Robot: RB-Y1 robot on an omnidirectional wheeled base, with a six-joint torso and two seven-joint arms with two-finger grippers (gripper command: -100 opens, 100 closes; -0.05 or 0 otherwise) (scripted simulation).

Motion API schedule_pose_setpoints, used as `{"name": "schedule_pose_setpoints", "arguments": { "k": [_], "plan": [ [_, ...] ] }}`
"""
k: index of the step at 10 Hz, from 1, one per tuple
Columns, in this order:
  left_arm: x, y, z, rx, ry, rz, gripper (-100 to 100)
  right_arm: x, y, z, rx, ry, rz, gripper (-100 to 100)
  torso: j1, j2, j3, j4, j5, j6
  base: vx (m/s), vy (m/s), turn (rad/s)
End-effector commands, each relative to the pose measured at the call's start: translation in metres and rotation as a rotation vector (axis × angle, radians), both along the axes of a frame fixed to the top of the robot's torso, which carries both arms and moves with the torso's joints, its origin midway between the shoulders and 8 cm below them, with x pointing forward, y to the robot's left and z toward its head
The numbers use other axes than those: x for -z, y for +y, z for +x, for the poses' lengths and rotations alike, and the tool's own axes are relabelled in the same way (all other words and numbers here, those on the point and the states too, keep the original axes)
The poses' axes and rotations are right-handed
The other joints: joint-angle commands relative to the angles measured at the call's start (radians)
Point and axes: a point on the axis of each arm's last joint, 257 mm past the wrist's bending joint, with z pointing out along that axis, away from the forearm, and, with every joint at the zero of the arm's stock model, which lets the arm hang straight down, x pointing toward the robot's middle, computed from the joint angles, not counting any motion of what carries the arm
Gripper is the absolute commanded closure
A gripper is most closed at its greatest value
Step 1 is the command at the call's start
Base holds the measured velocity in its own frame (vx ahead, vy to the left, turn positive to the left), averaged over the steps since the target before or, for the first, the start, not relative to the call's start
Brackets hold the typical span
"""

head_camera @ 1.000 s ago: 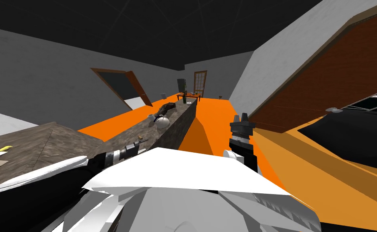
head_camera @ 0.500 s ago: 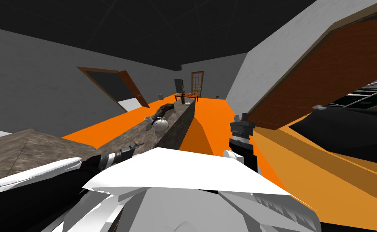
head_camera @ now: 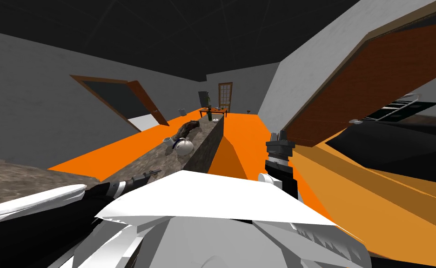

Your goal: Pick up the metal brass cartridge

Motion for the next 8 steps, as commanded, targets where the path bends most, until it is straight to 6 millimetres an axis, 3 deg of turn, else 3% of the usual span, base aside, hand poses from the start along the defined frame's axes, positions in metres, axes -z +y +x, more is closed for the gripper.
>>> {"name": "schedule_pose_setpoints", "arguments": {
  "k": [1,3,4,8],
  "plan": [
    [0.003,0.008,-0.007,-0.023,0.029,0.007,-100,0.000,0.000,0.000,0.000,0.000,0.000,0,0.000,0.000,0.000,0.000,0.000,0.000,0.057,0.058,-0.065],
    [0.011,0.030,-0.033,-0.063,0.122,0.049,-100,0.000,0.000,0.000,0.000,0.000,0.000,0,0.000,0.000,0.000,0.000,0.000,0.000,0.066,0.078,-0.134],
    [0.011,0.030,-0.033,-0.073,0.124,0.043,-100,0.000,0.000,0.000,0.000,0.000,0.000,0,0.002,-0.001,-0.001,0.000,0.001,0.000,0.061,0.073,-0.055],
    [0.018,0.057,-0.070,-0.133,0.259,0.098,-100,0.000,0.000,0.000,0.000,0.000,0.000,0,0.001,0.000,0.000,0.000,0.000,0.000,0.057,0.071,-0.102]
  ]
}}
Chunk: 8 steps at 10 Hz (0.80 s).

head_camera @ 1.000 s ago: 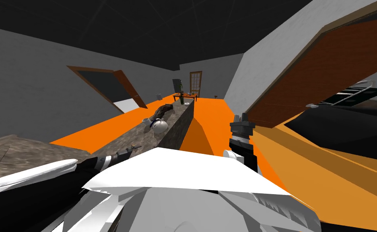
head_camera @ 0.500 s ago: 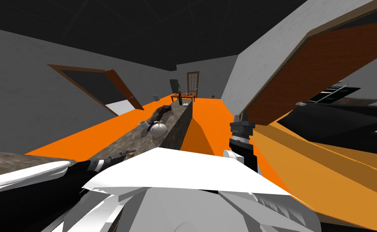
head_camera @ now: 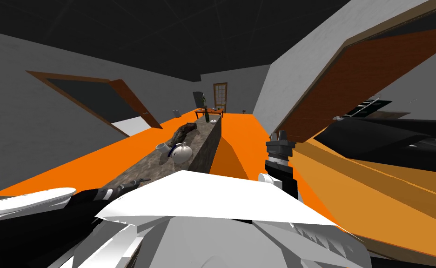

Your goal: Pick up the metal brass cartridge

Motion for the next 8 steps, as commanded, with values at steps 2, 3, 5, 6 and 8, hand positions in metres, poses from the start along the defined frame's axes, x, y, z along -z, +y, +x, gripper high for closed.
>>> {"name": "schedule_pose_setpoints", "arguments": {
  "k": [2,3,5,6,8],
  "plan": [
    [0.003,0.004,-0.007,-0.009,0.024,0.009,-100,0.000,0.000,0.000,0.000,0.000,0.000,0,-0.001,0.000,0.000,0.000,0.000,0.000,0.036,0.043,-0.035],
    [0.003,0.004,-0.007,-0.013,0.026,0.011,0,0.000,0.000,0.000,0.000,0.000,0.000,0,-0.003,0.002,0.001,0.000,-0.001,0.000,0.004,0.006,0.000],
    [0.013,0.002,-0.022,-0.023,0.023,0.013,-100,0.000,0.000,0.000,0.000,0.000,0.000,0,-0.005,0.003,0.002,0.001,-0.001,0.000,0.039,0.006,-0.050],
    [0.018,0.000,-0.028,-0.027,0.022,0.013,-100,0.000,0.000,0.000,0.000,0.000,0.000,0,-0.005,0.002,0.001,0.001,-0.001,0.000,0.053,0.008,-0.042],
    [0.021,0.000,-0.029,-0.030,0.021,0.013,-100,0.000,0.000,0.000,0.000,0.000,0.000,0,-0.005,0.001,0.001,0.000,-0.001,0.000,0.037,0.009,-0.021]
  ]
}}
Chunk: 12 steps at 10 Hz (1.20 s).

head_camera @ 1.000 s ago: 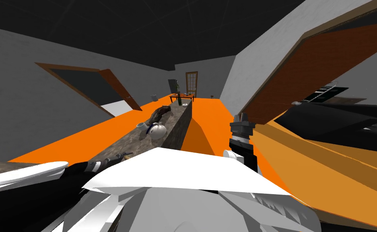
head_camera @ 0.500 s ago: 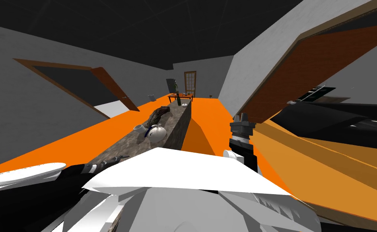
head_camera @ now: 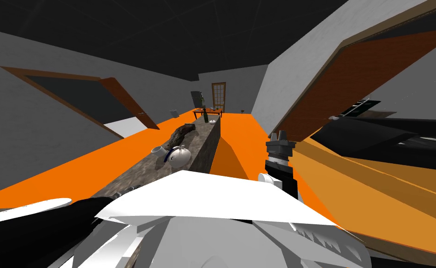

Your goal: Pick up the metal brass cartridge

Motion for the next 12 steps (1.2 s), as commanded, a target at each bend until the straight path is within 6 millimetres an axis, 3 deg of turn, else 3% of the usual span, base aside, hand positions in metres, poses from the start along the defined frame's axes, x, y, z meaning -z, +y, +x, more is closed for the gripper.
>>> {"name": "schedule_pose_setpoints", "arguments": {
  "k": [1,5,6,7,11,12],
  "plan": [
    [0.000,0.000,0.000,0.000,0.000,0.000,100,0.000,0.000,0.000,0.000,0.000,0.000,0,0.000,0.000,0.000,0.000,0.000,0.000,0.000,0.000,0.000],
    [0.000,0.000,0.000,0.000,-0.001,0.001,100,0.000,0.000,0.000,0.000,0.000,0.000,0,0.001,0.001,0.001,0.000,0.002,0.000,0.000,0.000,0.003],
    [0.000,0.000,0.000,0.000,-0.001,0.001,0,0.000,0.000,0.000,0.000,0.000,0.000,0,0.001,0.001,0.001,0.000,0.002,0.000,0.000,0.000,0.000],
    [-0.006,0.001,0.006,0.004,0.000,0.000,100,0.000,0.000,0.000,0.000,0.000,0.000,0,0.001,0.001,0.001,0.000,0.002,0.000,-0.022,-0.002,0.036],
    [-0.019,0.005,0.024,0.017,0.004,-0.003,100,0.000,0.000,0.000,0.000,0.000,0.000,0,0.000,0.004,0.002,0.001,0.001,0.000,-0.042,-0.007,0.033],
    [-0.017,0.004,0.021,0.016,0.003,-0.001,100,0.000,0.000,0.000,0.000,0.000,0.000,0,0.000,0.004,0.002,0.001,0.001,0.000,-0.018,-0.004,0.004]
  ]
}}
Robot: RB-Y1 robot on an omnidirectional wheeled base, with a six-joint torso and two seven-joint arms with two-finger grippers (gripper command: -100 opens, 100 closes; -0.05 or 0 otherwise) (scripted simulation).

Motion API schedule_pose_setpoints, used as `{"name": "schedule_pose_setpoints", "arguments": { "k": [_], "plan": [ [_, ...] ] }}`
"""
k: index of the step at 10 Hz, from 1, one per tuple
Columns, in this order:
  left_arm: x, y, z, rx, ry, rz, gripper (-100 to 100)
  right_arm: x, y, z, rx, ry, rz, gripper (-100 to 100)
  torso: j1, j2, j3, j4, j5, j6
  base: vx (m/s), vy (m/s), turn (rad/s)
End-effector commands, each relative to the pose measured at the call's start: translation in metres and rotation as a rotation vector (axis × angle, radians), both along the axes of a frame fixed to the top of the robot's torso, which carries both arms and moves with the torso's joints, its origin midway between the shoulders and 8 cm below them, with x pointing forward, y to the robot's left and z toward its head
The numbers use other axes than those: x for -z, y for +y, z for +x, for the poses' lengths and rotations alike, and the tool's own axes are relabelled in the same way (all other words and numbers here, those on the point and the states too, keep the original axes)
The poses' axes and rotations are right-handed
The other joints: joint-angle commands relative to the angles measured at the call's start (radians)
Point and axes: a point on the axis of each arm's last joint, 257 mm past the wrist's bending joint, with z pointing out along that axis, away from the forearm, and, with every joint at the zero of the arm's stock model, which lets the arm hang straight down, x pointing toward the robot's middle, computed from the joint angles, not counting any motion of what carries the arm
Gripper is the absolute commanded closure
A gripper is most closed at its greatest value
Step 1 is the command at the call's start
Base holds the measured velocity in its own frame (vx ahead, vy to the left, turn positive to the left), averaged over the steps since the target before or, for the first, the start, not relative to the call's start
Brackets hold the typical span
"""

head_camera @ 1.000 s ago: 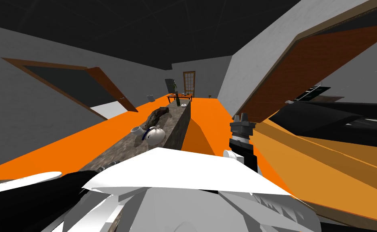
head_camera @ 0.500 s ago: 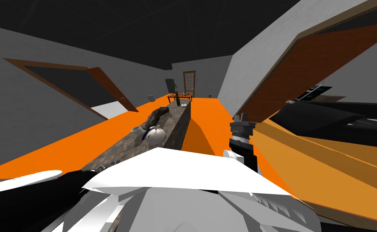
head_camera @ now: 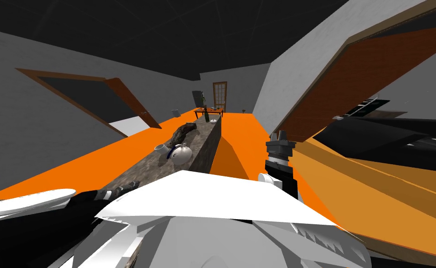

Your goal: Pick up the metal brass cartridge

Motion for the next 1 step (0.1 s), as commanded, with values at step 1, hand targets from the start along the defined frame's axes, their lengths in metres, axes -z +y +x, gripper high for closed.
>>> {"name": "schedule_pose_setpoints", "arguments": {
  "k": [1],
  "plan": [
    [0.0000,0.0000,0.0000,0.000,0.000,0.000,0,0.0000,0.0000,0.0000,0.000,0.000,0.000,0,0.000,0.000,0.000,0.000,0.000,0.000,0.000,0.000,0.000]
  ]
}}
